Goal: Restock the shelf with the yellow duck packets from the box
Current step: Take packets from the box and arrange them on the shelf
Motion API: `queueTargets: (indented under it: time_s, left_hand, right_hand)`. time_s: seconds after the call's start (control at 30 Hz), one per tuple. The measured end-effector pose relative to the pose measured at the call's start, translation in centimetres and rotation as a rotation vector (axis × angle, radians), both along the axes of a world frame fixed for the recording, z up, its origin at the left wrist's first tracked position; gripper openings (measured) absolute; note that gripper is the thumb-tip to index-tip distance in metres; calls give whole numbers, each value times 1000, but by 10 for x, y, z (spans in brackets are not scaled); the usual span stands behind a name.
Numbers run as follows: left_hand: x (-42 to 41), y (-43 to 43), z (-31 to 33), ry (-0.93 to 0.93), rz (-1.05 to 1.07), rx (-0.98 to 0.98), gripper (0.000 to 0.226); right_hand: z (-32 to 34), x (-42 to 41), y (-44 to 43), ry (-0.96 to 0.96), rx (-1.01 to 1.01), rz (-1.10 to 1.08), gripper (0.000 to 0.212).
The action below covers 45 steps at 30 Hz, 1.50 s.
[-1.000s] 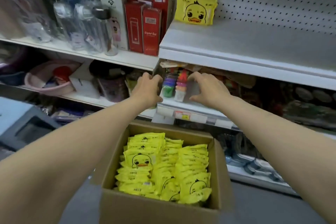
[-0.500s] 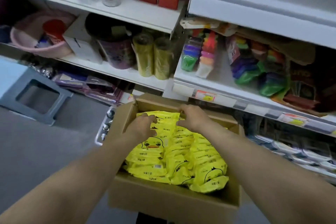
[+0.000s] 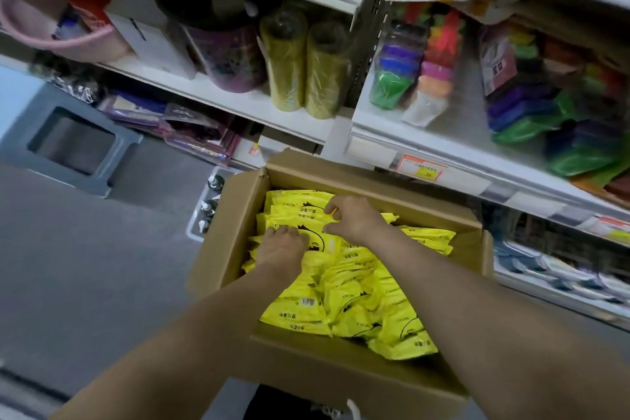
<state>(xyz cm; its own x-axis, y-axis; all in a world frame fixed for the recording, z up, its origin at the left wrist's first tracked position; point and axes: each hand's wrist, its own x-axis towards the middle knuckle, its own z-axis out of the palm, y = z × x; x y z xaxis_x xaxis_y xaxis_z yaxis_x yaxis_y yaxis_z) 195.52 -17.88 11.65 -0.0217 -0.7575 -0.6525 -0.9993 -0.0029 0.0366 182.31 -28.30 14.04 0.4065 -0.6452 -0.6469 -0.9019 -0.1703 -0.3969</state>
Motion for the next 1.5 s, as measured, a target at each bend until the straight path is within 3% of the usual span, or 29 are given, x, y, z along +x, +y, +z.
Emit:
queueTargets:
  time_s: [0.1, 0.23, 0.33, 0.4, 0.5, 0.53, 0.57, 0.63, 0.7, 0.87, 1.0, 1.13, 1.37, 1.5]
  left_hand:
    - [11, 0, -2, 94, 32, 133, 50]
    - [36, -6, 13, 213, 40, 326, 71]
    - [54, -7, 20, 268, 74, 424, 60]
    - [59, -5, 25, 310, 110, 462, 58]
    - [63, -3, 34, 371, 197, 470, 72]
    - [64, -2, 37, 392, 230, 459, 78]
    - [64, 0, 42, 416, 268, 445, 85]
    - [62, 0, 55, 463, 380, 426, 94]
    - [56, -3, 75, 516, 461, 383, 87]
    - [35, -17, 139, 625, 545, 281, 118]
    - [7, -27, 199, 785, 496, 341, 75]
    - [-27, -36, 257, 620, 368, 146, 45]
    - [-67, -61, 367, 512, 191, -114, 38]
    - [-86, -82, 421, 456, 95, -260, 41]
  right_hand:
    - [-5, 9, 3, 0, 5, 49, 39]
    - [-15, 19, 10, 49, -50, 133, 47]
    - [-19, 23, 23, 131, -63, 197, 52]
    - [-23, 21, 35, 174, -68, 221, 42]
    - [-26, 5, 45, 101, -2, 116, 14]
    - [-24, -2, 44, 73, 15, 89, 14]
    - [-21, -11, 42, 57, 33, 63, 17]
    - [-9, -30, 35, 31, 57, -2, 43]
    - [9, -49, 32, 6, 63, -80, 61]
    - [54, -99, 36, -96, 24, -258, 69]
    - [105, -132, 42, -235, -40, -335, 83]
    - [158, -161, 45, -253, -116, -306, 54]
    - [246, -214, 41, -300, -208, -323, 23]
    - [297, -235, 38, -356, -202, -349, 26]
